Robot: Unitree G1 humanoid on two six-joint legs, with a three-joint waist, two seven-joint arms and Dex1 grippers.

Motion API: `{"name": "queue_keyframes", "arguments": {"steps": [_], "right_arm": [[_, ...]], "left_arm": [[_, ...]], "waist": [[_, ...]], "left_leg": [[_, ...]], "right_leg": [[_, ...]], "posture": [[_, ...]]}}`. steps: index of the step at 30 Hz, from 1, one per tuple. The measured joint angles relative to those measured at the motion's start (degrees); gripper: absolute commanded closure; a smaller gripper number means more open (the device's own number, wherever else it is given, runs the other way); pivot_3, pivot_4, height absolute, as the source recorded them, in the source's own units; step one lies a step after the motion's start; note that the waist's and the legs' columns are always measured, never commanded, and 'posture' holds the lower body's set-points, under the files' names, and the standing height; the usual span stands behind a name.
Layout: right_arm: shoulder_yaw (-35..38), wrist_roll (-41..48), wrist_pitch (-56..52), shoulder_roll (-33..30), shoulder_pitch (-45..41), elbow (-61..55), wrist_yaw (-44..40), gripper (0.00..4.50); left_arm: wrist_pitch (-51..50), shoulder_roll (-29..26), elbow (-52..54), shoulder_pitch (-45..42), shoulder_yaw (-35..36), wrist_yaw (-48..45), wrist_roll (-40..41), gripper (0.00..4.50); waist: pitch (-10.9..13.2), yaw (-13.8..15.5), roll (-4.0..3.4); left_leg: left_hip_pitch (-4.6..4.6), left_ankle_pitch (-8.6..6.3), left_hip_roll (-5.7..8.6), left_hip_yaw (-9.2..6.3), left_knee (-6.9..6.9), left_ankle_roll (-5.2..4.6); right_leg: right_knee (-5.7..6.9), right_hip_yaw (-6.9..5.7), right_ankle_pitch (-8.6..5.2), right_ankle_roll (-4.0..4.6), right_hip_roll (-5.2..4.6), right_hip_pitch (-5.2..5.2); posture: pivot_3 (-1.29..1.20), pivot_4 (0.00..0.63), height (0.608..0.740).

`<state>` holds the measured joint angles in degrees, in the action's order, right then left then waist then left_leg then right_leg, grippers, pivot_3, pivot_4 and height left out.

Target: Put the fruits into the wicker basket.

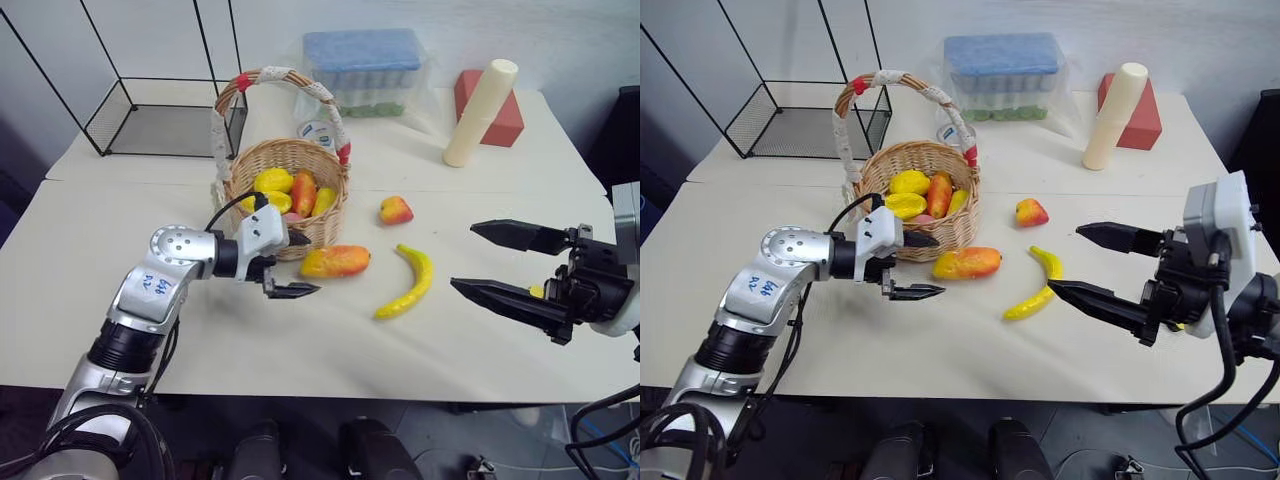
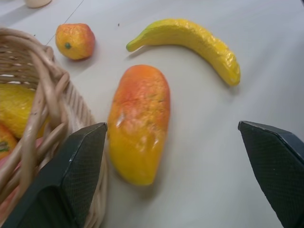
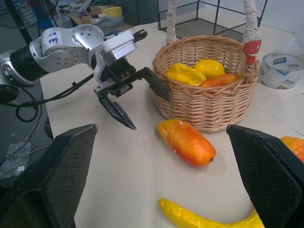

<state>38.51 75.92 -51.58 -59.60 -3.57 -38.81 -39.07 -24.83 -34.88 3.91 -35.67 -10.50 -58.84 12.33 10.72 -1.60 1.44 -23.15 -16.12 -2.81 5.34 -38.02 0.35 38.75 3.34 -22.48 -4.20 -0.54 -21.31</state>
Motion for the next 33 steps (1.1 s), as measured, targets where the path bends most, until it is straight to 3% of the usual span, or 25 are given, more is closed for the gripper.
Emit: {"name": "queue_keyframes", "arguments": {"steps": [16, 19, 26, 29, 33], "right_arm": [[-0.03, 1.68, 0.01, -0.89, -1.09, 0.79, 1.35, 0.0], [-0.03, 1.74, 0.02, -0.89, -1.07, 0.71, 1.47, 0.0], [-0.03, 1.97, 0.18, -0.88, -0.57, 0.59, 1.79, 0.0], [-0.03, 1.97, 0.28, -0.88, -0.56, 0.6, 1.81, 0.0], [-0.03, 1.95, 0.35, -0.88, -0.57, 0.68, 1.67, 0.0]], "left_arm": [[12.6, 7.45, -9.35, -2.95, -9.59, 9.43, -16.53, 0.04], [14.24, 7.97, -11.14, -4.15, -10.43, 10.23, -18.81, 0.65], [14.93, 7.84, -10.38, -3.98, -10.03, 10.02, -19.39, 2.64], [14.77, 7.61, -9.05, -3.18, -9.88, 9.86, -19.44, 3.03], [14.05, 7.64, -7.68, -2.01, -8.99, 9.42, -18.9, 3.1]], "waist": [[0.0, 0.11, 0.0], [-0.01, 0.12, -0.01], [-0.02, 0.18, -0.01], [-0.02, 0.14, -0.01], [-0.02, 0.12, -0.01]], "left_leg": [[0.0, 0.0, 0.0, 0.0, -0.01, -0.03], [0.01, 0.0, 0.01, 0.0, -0.01, -0.03], [0.04, 0.0, 0.01, 0.0, -0.02, -0.04], [0.04, 0.0, 0.0, 0.0, -0.01, -0.03], [0.05, 0.0, 0.0, 0.0, -0.01, -0.03]], "right_leg": [[0.01, 0.01, 0.0, 0.0, 0.01, 0.01], [0.01, 0.01, 0.0, 0.0, 0.0, 0.02], [0.01, 0.0, 0.0, 0.0, -0.01, 0.06], [0.01, 0.0, 0.0, 0.0, -0.01, 0.06], [0.01, 0.0, 0.0, 0.0, -0.01, 0.06]], "posture": [[0.0, 0.15, 0.74], [0.0, 0.15, 0.74], [0.0, 0.15, 0.74], [0.0, 0.15, 0.74], [0.0, 0.15, 0.74]]}}
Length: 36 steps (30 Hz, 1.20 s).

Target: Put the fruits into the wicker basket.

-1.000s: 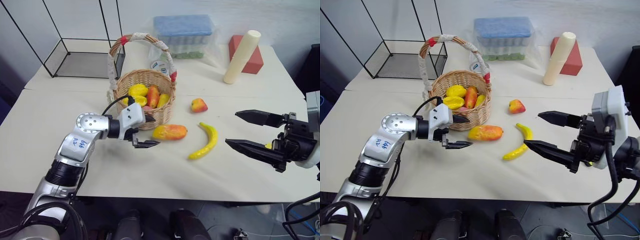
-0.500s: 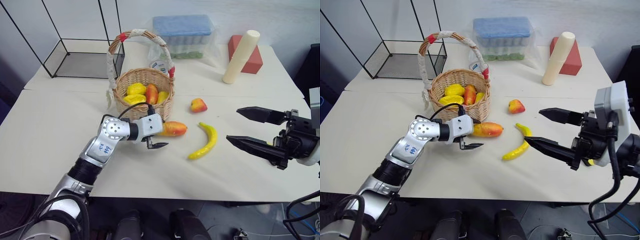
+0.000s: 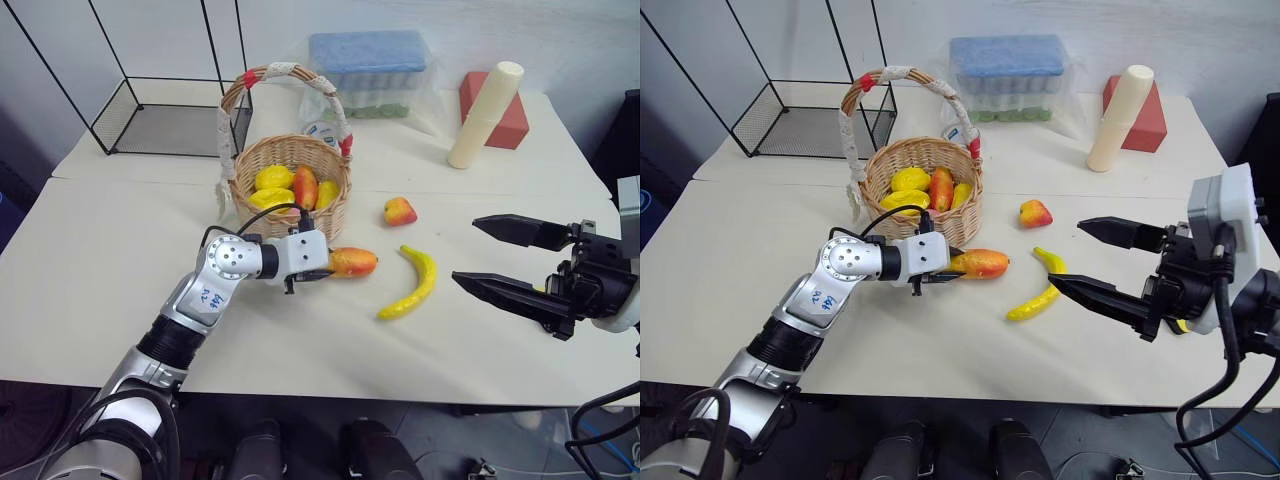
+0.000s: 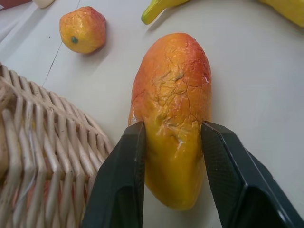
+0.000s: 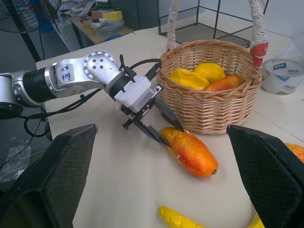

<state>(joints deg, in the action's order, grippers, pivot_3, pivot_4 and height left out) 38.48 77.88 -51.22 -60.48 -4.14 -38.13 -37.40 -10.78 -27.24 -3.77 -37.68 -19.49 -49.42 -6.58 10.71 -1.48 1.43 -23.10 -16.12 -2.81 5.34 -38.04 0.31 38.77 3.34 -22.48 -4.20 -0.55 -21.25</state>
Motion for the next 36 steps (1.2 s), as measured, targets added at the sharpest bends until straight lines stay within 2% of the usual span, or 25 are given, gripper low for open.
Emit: {"name": "queue_keyframes", "arguments": {"steps": [4, 7, 11, 13, 17, 20, 23, 32, 36], "right_arm": [[-0.01, -0.02, 0.04, 0.0, -0.08, 0.21, -0.5, 0.0], [-0.05, 0.0, 0.05, 0.0, -0.17, 0.34, -0.66, 0.0], [-0.55, -0.07, 0.49, 0.0, -1.44, 0.37, -0.62, 0.0], [-1.98, -0.74, 1.58, 0.01, -2.95, 0.31, 0.3, 0.0], [-3.85, -2.0, 2.7, 0.02, -4.95, 0.42, 2.82, 0.0], [-4.26, -2.88, 3.39, 0.22, -4.55, 0.58, 2.89, 0.0], [-4.27, -4.62, 3.91, 0.65, -3.24, 1.06, 1.58, 0.0], [-4.27, -8.96, 5.08, 0.66, -0.54, 1.6, -0.78, 0.0], [-4.27, -10.67, 5.16, 0.74, 1.4, 1.29, -1.53, 0.0]], "left_arm": [[-1.18, -0.18, 1.77, 1.87, 1.58, -3.37, 4.05, 3.1], [-5.59, -0.6, 4.64, 2.99, 5.23, -7.52, 11.64, 3.1], [-17.13, -2.91, 12.66, 1.01, 14.42, -11.17, 25.95, 3.1], [-23.96, -2.74, 12.72, -2.33, 18.33, -6.52, 28.58, 3.1], [-34.09, -1.48, 11.47, -7.24, 22.23, 6.46, 27.41, 3.1], [-37.88, -1.56, 9.78, -8.62, 22.19, 13.69, 24.3, 3.1], [-40.0, -1.89, 9.57, -9.35, 20.71, 16.57, 22.53, 3.1], [-37.23, -3.83, 9.38, -9.52, 17.95, 14.57, 21.94, 0.39], [-34.01, -6.34, 8.59, -9.38, 19.94, 9.26, 24.49, 0.39]], "waist": [[0.0, -0.02, 0.0], [0.01, -0.1, 0.01], [0.01, -0.21, 0.01], [0.01, -0.18, 0.01], [0.01, -0.07, 0.02], [0.02, -0.07, 0.03], [0.02, -0.03, 0.04], [0.02, -0.09, 0.04], [0.02, -0.12, 0.04]], "left_leg": [[0.0, 0.0, -0.01, 0.0, 0.0, 0.01], [-0.07, 0.02, -0.02, 0.0, 0.0, 0.03], [-0.05, 0.04, -0.03, -0.01, 0.0, 0.07], [-0.05, 0.05, -0.01, -0.03, -0.04, 0.04], [-0.07, 0.04, 0.02, -0.06, -0.04, 0.02], [-0.09, 0.04, 0.01, -0.04, 0.03, 0.03], [-0.13, 0.04, 0.01, -0.03, 0.04, 0.04], [-0.11, 0.07, -0.01, -0.01, 0.04, 0.09], [-0.1, 0.09, -0.01, 0.01, 0.04, 0.11]], "right_leg": [[0.01, -0.01, 0.0, 0.0, 0.01, -0.01], [0.05, -0.01, 0.0, 0.0, 0.02, -0.09], [0.09, -0.02, 0.0, 0.0, 0.03, -0.09], [0.07, -0.03, 0.0, -0.01, 0.02, -0.06], [0.04, -0.03, 0.01, -0.03, 0.01, -0.05], [0.02, -0.03, 0.01, -0.03, 0.01, -0.1], [0.01, -0.03, 0.01, -0.03, 0.0, -0.14], [0.05, -0.02, 0.01, -0.03, 0.02, -0.16], [0.06, -0.01, 0.01, -0.02, 0.02, -0.17]], "posture": [[0.0, 0.15, 0.74], [0.0, 0.15, 0.74], [0.0, 0.15, 0.74], [0.0, 0.15, 0.74], [0.0, 0.15, 0.74], [0.0, 0.15, 0.74], [0.0, 0.15, 0.74], [0.0, 0.15, 0.74], [0.0, 0.15, 0.74]]}}
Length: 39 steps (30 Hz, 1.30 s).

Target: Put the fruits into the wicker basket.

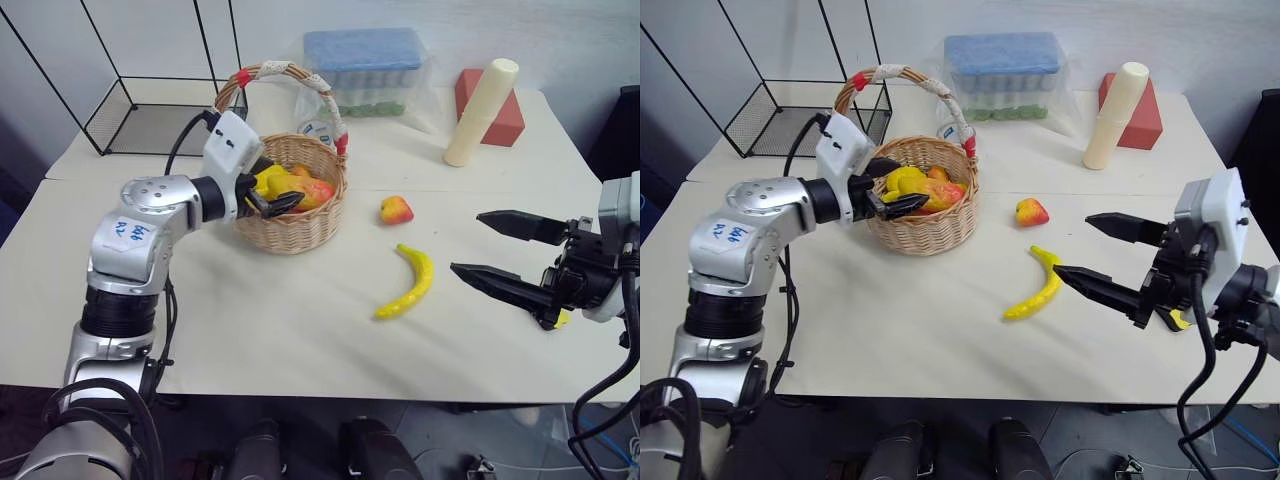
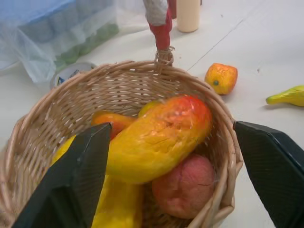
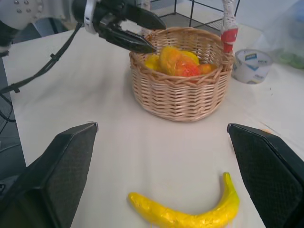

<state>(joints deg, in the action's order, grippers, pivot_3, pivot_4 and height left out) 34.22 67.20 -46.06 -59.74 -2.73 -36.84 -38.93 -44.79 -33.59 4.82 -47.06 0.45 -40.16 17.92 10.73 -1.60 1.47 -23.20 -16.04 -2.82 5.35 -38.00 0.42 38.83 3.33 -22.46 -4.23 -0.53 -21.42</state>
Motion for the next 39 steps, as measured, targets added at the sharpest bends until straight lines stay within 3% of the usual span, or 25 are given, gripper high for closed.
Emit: {"name": "queue_keyframes", "arguments": {"steps": [5, 8, 11, 15, 19, 26, 30, 39], "right_arm": [[-2.28, -9.76, 3.48, -1.89, 4.04, -0.15, -5.27, 0.0], [-9.04, -19.86, 9.29, -5.29, 4.08, 1.34, -10.94, 0.0], [-16.11, -29.03, 16.08, -7.86, 2.96, 4.62, -15.83, 0.0], [-31.01, -40.37, 25.12, -6.49, -10.36, 13.35, -22.88, 0.0], [-43.71, -50.16, 30.98, -0.2, -24.44, 23.58, -28.8, 0.0], [-55.09, -62.32, 40.53, 4.42, -34.38, 39.09, -38.14, 0.0], [-56.92, -66.28, 46.02, 9.32, -38.45, 47.7, -39.11, 0.9], [-57.52, -68.46, 52.26, 11.53, -39.13, 53.36, -41.76, 3.94]], "left_arm": [[-1.29, -4.94, 1.9, 0.53, 5.98, -14.2, 12.36, 0.39], [1.84, -11.77, 5.98, 3.6, 5.14, -25.88, 15.74, 0.39], [4.95, -14.94, 6.09, 5.47, 2.6, -32.87, 15.71, 0.39], [8.34, -16.88, 5.74, 4.96, 0.28, -38.12, 15.46, 0.39], [10.59, -16.62, 5.91, 4.01, -1.2, -38.38, 14.58, 0.39], [11.14, -16.27, 6.07, 4.08, -1.04, -35.49, 14.36, 0.39], [11.44, -16.19, 6.3, 4.09, -0.96, -33.9, 14.32, 0.37], [11.46, -16.57, 6.38, 4.72, -0.27, -32.4, 14.34, 0.37]], "waist": [[0.0, -0.08, 0.0], [-0.01, -0.34, -0.02], [-0.01, -0.25, -0.02], [0.02, -0.28, -0.01], [0.03, -0.39, -0.04], [0.04, -0.43, -0.06], [0.04, -0.74, -0.06], [0.04, -1.63, -0.06]], "left_leg": [[0.01, 0.0, 0.01, 0.01, 0.01, 0.02], [0.12, 0.03, 0.01, 0.05, 0.04, 0.06], [0.12, 0.05, 0.02, 0.05, 0.0, 0.06], [0.1, 0.02, 0.04, 0.08, -0.06, -0.03], [0.07, 0.02, 0.02, 0.07, -0.04, -0.03], [0.06, -0.02, 0.02, 0.07, -0.14, -0.08], [0.08, -0.02, 0.02, 0.06, -0.22, -0.08], [0.12, -0.01, 0.02, 0.02, -0.28, -0.06]], "right_leg": [[-0.01, -0.01, 0.0, 0.0, -0.01, 0.0], [-0.02, 0.02, -0.01, 0.02, 0.0, 0.03], [-0.02, 0.02, -0.02, 0.04, 0.01, 0.04], [0.0, 0.05, -0.02, 0.04, -0.02, 0.03], [0.15, 0.06, -0.04, 0.09, -0.01, -0.12], [0.26, 0.02, -0.05, 0.12, -0.1, -0.15], [0.41, 0.0, -0.05, 0.12, -0.11, -0.15], [0.6, -0.04, -0.06, 0.13, -0.12, -0.15]], "posture": [[0.0, 0.15, 0.74], [0.0, 0.15, 0.74], [0.0, 0.15, 0.74], [0.0, 0.15, 0.74], [0.0, 0.15, 0.74], [0.0, 0.15, 0.74], [0.0, 0.15, 0.74], [0.0, 0.15, 0.74]]}}
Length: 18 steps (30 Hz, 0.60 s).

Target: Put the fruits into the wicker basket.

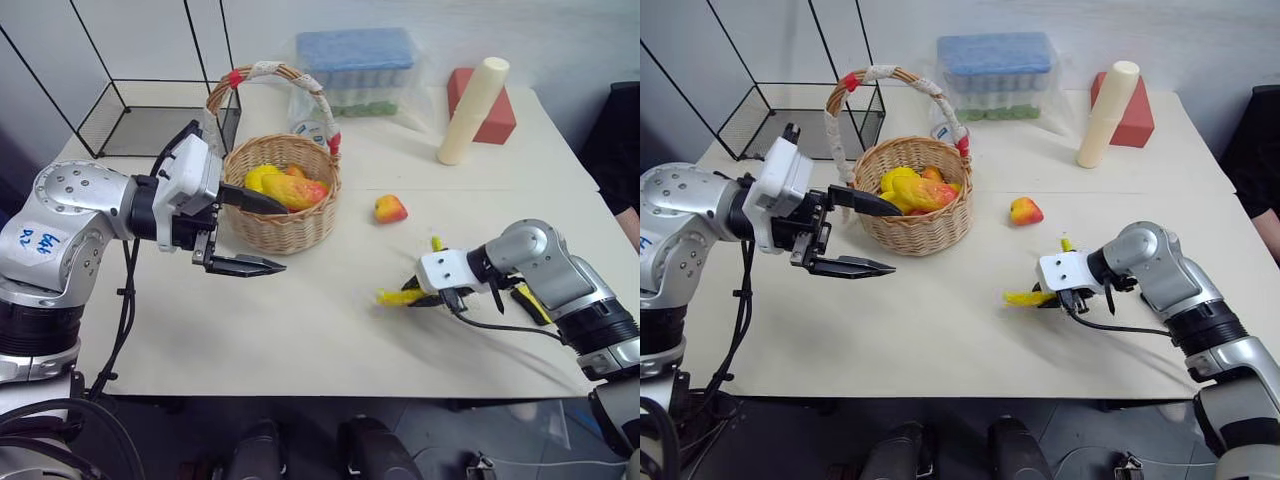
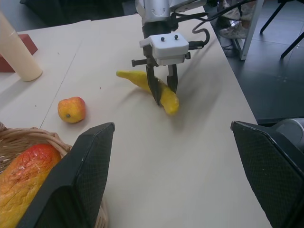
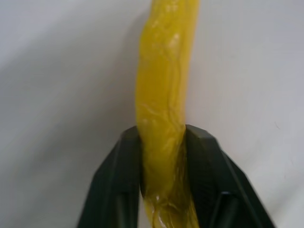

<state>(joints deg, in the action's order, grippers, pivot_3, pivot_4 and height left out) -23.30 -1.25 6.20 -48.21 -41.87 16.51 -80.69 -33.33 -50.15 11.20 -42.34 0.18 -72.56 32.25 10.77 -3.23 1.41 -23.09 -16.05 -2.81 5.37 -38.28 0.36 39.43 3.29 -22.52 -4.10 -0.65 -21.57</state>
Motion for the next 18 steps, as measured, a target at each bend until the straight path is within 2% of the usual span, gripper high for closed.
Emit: {"name": "queue_keyframes", "arguments": {"steps": [4, 8, 13, 18], "right_arm": [[1.55, 2.53, -3.44, 0.28, 1.63, -3.24, -1.12, 4.04], [5.25, 10.15, -14.16, 6.46, 1.24, -13.92, 1.43, 4.04], [6.13, 12.0, -21.49, 16.31, -7.99, -18.0, 8.63, 4.04], [4.57, 8.78, -20.65, 26.69, -18.6, -9.04, 14.87, 4.04]], "left_arm": [[-0.04, -0.02, -0.62, 0.7, 1.23, 1.56, -0.03, 0.37], [-2.45, -0.62, -2.15, 3.02, 5.32, 4.71, 0.98, 0.37], [-7.22, -2.48, -2.44, 4.74, 12.18, 7.82, 4.52, 0.37], [-9.29, -3.62, -2.08, 8.27, 16.63, 10.07, 6.08, 0.37]], "waist": [[0.0, -0.1, 0.0], [0.0, -0.9, 0.0], [0.0, -1.55, 0.0], [0.0, -1.7, 0.0]], "left_leg": [[0.01, 0.0, -0.01, 0.0, 0.02, 0.0], [0.03, 0.04, -0.05, -0.05, 0.03, 0.07], [0.02, 0.03, -0.02, -0.11, 0.04, 0.1], [0.01, 0.03, 0.0, -0.12, 0.05, 0.12]], "right_leg": [[0.03, 0.0, -0.01, 0.03, 0.0, -0.02], [0.11, -0.02, -0.02, 0.03, 0.04, -0.04], [0.16, -0.08, -0.02, 0.04, 0.0, -0.07], [0.21, -0.11, -0.03, 0.06, -0.03, -0.13]], "posture": [[0.0, 0.15, 0.74], [0.0, 0.15, 0.74], [0.0, 0.15, 0.74], [0.0, 0.15, 0.74]]}}
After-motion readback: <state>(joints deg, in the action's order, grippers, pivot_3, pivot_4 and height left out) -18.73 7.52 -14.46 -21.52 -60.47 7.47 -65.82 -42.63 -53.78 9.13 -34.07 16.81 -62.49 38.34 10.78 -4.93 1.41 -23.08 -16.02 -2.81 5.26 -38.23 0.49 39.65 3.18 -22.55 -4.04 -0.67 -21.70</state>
